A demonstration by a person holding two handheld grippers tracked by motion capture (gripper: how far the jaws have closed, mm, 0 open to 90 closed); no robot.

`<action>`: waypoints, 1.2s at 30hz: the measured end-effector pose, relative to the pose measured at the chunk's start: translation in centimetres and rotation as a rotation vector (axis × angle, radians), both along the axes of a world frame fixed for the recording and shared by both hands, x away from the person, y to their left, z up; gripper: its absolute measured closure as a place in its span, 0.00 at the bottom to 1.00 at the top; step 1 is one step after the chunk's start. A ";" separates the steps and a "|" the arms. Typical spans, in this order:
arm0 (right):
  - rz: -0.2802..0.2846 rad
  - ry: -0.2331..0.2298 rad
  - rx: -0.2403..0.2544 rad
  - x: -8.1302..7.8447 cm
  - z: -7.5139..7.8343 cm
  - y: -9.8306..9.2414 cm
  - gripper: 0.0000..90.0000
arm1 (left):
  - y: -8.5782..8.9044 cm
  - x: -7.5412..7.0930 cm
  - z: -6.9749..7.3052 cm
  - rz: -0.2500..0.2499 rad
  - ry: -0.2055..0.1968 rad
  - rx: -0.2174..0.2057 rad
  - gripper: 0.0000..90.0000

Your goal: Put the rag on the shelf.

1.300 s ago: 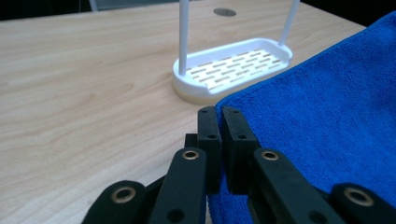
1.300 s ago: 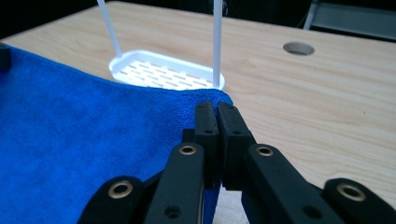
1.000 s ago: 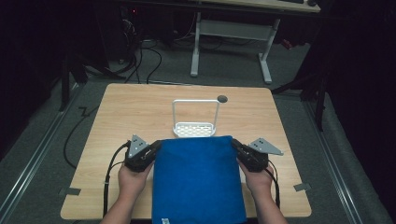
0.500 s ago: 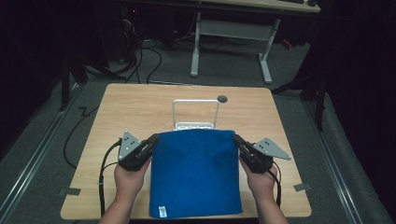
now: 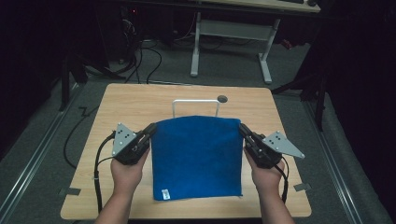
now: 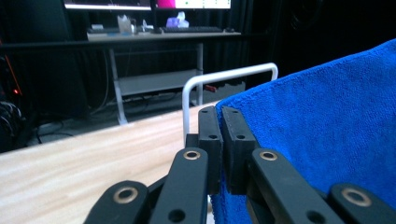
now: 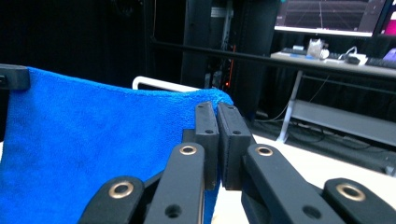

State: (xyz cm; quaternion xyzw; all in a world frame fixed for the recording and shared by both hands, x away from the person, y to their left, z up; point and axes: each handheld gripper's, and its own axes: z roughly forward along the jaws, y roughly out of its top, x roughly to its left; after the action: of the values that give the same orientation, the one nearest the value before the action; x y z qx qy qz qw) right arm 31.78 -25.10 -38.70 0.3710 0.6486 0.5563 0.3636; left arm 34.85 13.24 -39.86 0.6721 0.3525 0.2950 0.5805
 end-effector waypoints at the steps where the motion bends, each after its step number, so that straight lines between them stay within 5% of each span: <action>1: -0.001 -0.004 0.002 0.0 0.2 0.0 0.98 | 0.0 0.1 0.3 0.000 -0.007 -0.002 0.97; 14: -0.016 -0.073 0.020 0.3 2.2 0.3 0.98 | -0.1 0.7 2.8 0.014 -0.074 -0.013 0.98; 25: -0.034 -0.105 0.032 0.4 3.1 -0.1 0.98 | -0.3 1.2 3.4 0.020 -0.101 -0.027 0.98; 36: -0.066 -0.110 0.042 2.2 4.8 -0.5 0.98 | -0.2 3.8 5.2 0.027 -0.118 -0.027 0.98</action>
State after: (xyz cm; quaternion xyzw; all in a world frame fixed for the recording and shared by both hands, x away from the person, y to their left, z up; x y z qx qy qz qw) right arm 33.98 -25.59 -33.93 0.3689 0.6032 0.5769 0.4090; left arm 38.64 13.00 -34.64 0.6408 0.3306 0.3371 0.6054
